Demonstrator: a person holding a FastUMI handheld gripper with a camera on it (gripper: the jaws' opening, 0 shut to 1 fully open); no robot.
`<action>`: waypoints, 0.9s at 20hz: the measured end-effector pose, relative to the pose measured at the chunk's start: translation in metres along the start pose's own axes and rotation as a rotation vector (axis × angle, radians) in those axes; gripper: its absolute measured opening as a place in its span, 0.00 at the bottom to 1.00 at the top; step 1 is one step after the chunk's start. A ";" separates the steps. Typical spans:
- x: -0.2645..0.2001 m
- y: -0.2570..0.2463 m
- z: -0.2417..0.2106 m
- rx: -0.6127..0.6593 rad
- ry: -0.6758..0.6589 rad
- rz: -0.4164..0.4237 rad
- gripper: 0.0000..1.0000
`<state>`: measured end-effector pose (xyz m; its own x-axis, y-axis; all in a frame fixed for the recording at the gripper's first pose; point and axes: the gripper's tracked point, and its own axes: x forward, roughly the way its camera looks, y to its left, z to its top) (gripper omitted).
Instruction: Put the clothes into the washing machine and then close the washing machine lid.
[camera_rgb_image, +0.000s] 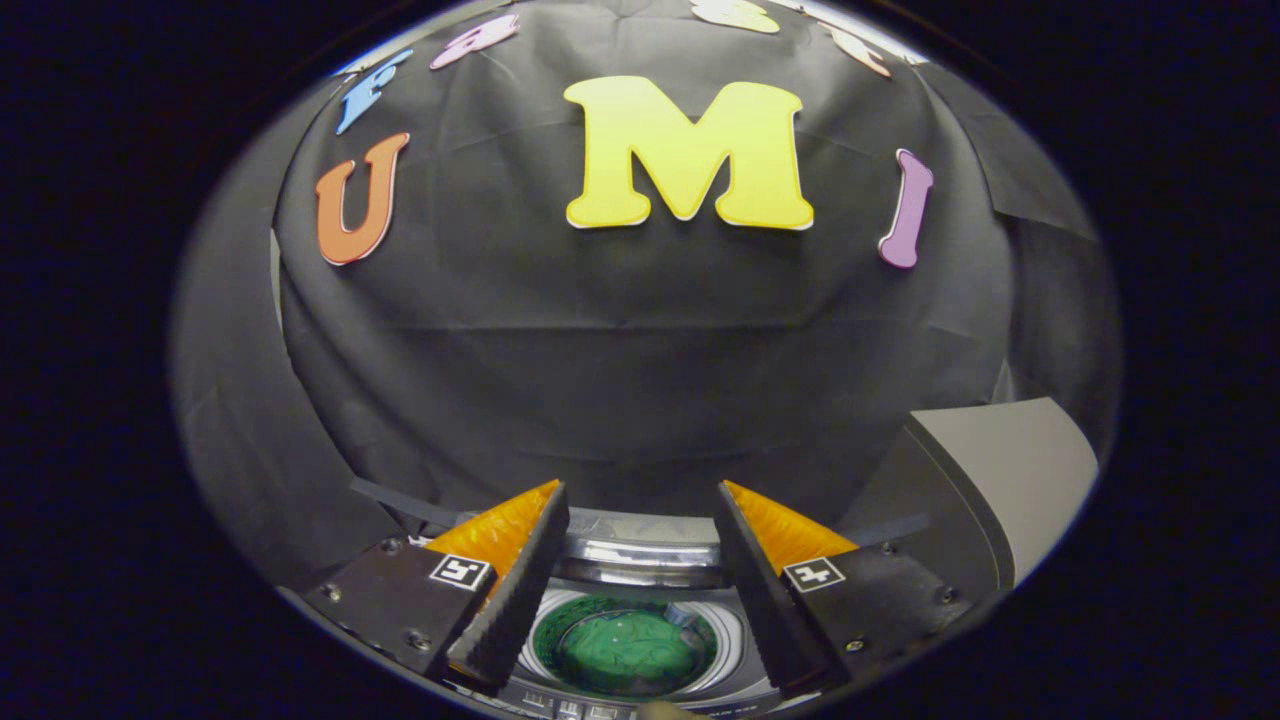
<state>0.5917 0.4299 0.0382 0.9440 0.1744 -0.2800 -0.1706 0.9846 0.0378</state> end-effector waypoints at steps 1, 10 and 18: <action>-0.004 0.000 -0.005 0.002 0.005 0.002 0.92; -0.030 0.006 -0.055 0.001 0.114 0.022 0.92; -0.042 0.005 -0.101 -0.025 0.247 0.026 0.95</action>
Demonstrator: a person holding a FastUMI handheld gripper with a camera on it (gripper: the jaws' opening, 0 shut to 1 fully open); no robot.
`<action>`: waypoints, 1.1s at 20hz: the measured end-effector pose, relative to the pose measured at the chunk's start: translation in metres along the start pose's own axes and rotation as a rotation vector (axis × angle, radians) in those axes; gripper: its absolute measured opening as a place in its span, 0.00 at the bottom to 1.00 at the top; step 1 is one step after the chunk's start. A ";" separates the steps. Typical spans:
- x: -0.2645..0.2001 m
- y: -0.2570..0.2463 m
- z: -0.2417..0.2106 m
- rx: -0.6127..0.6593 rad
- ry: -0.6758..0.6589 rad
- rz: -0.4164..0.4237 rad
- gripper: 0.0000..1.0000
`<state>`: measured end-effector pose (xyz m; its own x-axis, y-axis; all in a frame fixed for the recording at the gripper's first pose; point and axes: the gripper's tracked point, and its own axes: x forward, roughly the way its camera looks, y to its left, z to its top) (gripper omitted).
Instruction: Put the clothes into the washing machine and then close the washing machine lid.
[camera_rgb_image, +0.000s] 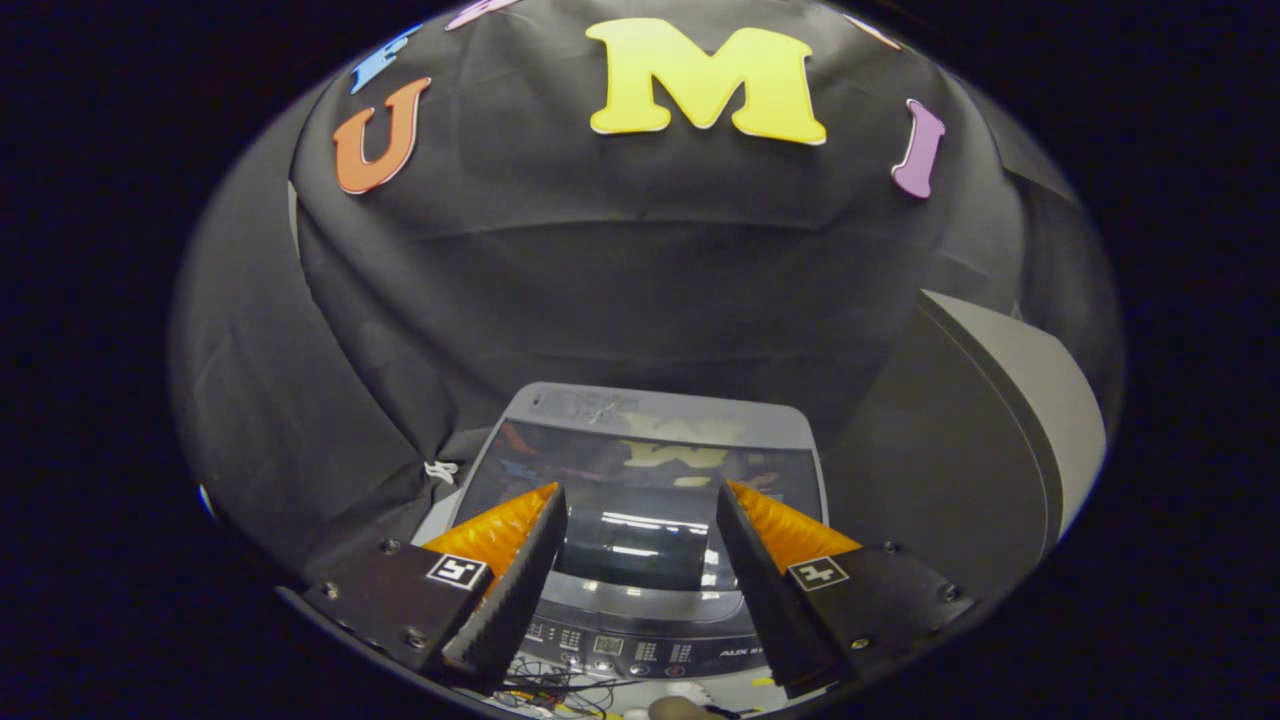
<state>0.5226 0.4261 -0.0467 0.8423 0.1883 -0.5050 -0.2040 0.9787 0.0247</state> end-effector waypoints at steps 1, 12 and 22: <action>0.000 0.000 -0.001 -0.001 0.002 0.000 0.94; -0.026 -0.008 0.003 -0.016 -0.025 0.000 0.94; -0.165 -0.051 0.021 -0.079 -0.323 0.050 0.94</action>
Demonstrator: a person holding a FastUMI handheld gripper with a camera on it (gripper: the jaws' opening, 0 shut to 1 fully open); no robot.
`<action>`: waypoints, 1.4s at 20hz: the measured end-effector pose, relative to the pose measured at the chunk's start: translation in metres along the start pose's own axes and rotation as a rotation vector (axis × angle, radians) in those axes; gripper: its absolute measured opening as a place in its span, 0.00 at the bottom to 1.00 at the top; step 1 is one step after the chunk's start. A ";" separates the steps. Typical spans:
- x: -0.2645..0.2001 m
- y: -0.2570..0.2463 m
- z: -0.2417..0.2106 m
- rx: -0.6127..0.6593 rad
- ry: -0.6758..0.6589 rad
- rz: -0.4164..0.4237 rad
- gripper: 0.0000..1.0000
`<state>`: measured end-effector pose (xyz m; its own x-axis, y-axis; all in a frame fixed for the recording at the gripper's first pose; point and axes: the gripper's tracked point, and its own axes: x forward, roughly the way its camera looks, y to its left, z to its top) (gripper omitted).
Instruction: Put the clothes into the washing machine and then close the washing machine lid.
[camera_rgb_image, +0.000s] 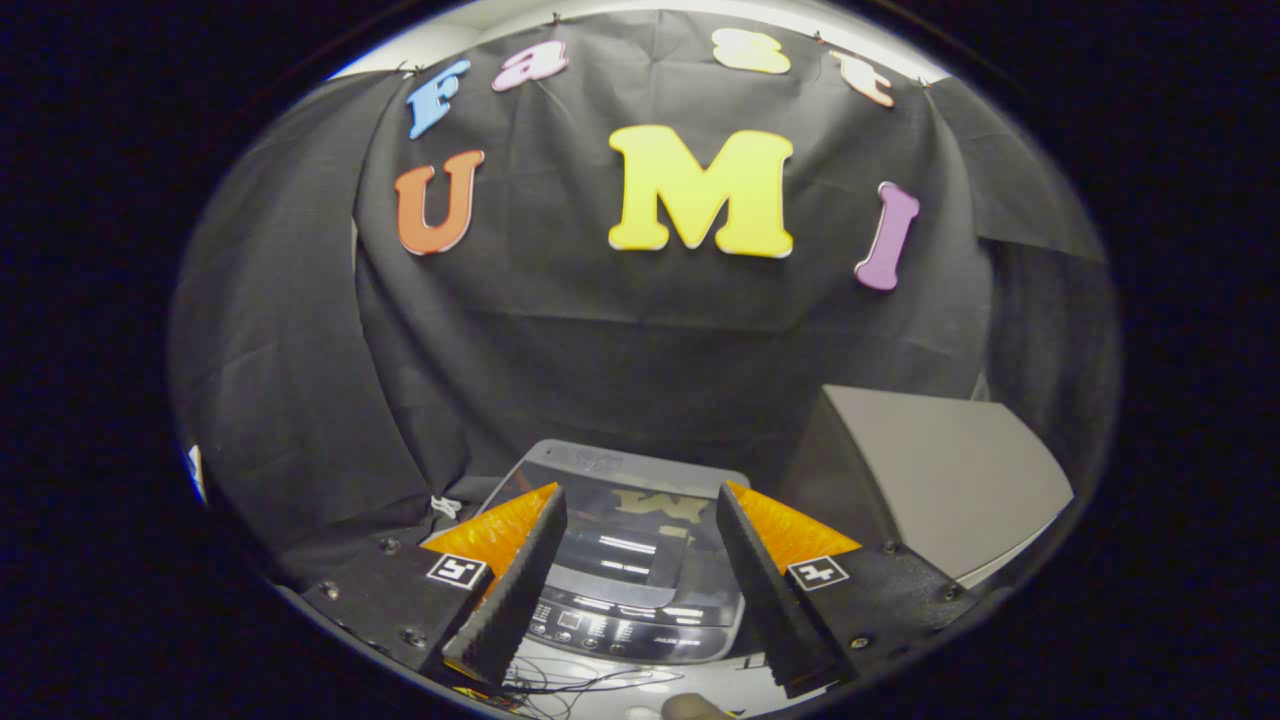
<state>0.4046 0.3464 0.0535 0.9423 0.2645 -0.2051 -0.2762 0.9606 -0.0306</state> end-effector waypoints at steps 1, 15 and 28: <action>-0.015 -0.008 0.002 0.006 -0.026 0.001 0.94; -0.270 -0.218 -0.088 0.095 -0.162 -0.154 0.98; -0.391 -0.296 -0.157 0.158 -0.155 -0.243 0.99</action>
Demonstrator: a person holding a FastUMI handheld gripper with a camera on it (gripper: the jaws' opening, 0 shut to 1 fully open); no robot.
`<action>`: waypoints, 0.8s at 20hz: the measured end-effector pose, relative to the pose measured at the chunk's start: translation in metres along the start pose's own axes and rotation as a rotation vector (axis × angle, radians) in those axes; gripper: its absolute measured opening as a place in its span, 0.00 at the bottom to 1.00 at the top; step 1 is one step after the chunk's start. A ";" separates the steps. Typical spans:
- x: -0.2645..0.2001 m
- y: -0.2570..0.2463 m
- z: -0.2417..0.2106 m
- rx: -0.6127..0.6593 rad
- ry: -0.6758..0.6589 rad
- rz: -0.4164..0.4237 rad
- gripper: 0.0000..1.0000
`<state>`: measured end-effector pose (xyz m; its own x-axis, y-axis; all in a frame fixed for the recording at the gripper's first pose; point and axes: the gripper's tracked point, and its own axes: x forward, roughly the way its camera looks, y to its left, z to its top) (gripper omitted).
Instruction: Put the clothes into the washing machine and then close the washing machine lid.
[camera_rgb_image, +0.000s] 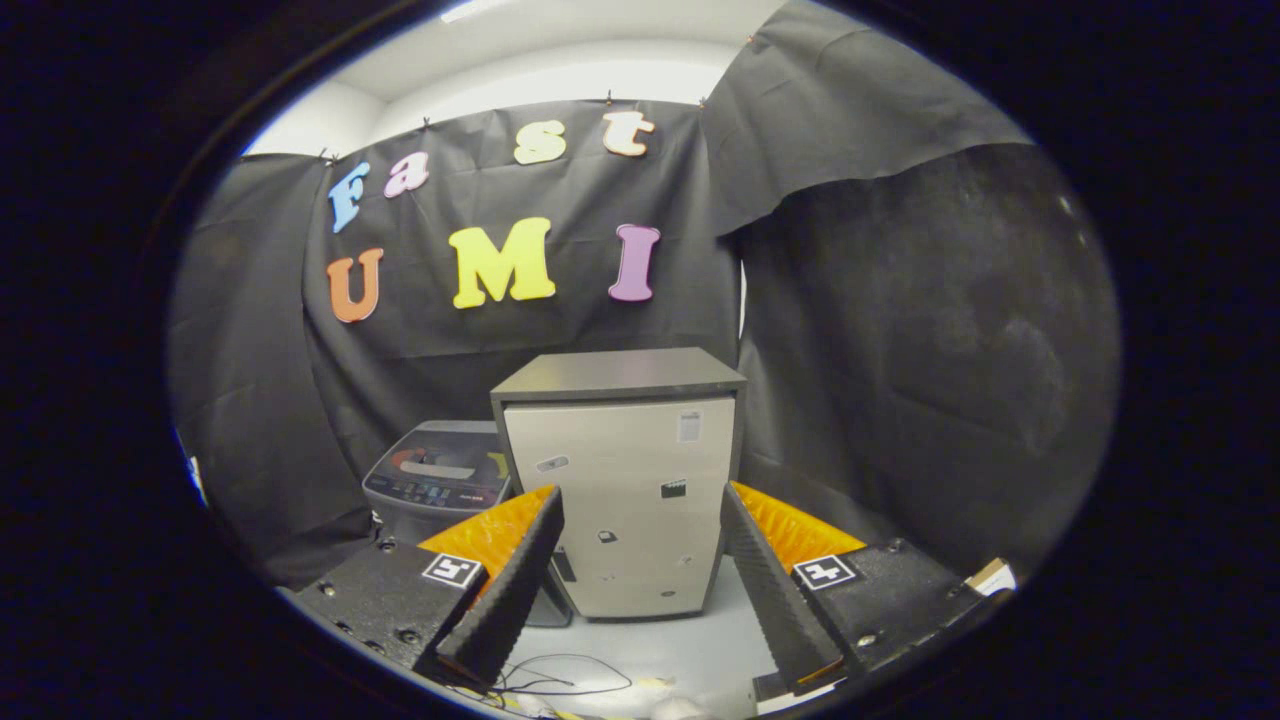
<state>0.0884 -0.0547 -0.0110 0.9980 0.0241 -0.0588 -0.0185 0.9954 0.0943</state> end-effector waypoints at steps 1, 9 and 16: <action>0.000 -0.001 0.000 -0.005 -0.007 0.003 0.99; -0.007 -0.017 -0.017 0.036 -0.013 0.021 0.98; -0.017 -0.035 -0.022 0.037 -0.010 0.013 0.99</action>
<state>0.0712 -0.0883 -0.0348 0.9982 0.0362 -0.0475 -0.0297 0.9909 0.1316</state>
